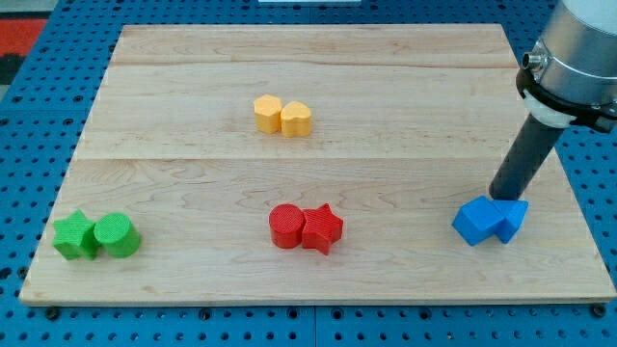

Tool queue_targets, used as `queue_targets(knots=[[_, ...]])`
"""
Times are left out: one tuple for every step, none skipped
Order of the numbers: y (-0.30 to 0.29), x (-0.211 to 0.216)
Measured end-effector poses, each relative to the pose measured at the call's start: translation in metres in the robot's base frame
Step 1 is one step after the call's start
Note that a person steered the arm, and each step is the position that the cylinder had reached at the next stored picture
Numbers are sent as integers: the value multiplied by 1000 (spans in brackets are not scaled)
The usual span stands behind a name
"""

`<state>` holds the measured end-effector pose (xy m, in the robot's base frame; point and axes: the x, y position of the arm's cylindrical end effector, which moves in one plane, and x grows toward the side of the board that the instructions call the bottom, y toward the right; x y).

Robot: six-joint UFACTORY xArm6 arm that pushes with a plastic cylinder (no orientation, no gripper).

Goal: Slightly move the blue blocks to the left of the board

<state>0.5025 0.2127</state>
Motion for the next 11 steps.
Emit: queue_targets(knots=[[0,0],[0,-9],[3,-29],[6,-36],[6,-36],[9,-51],[63,-55],[108,-13],[109,48],[81,83],[46,77]])
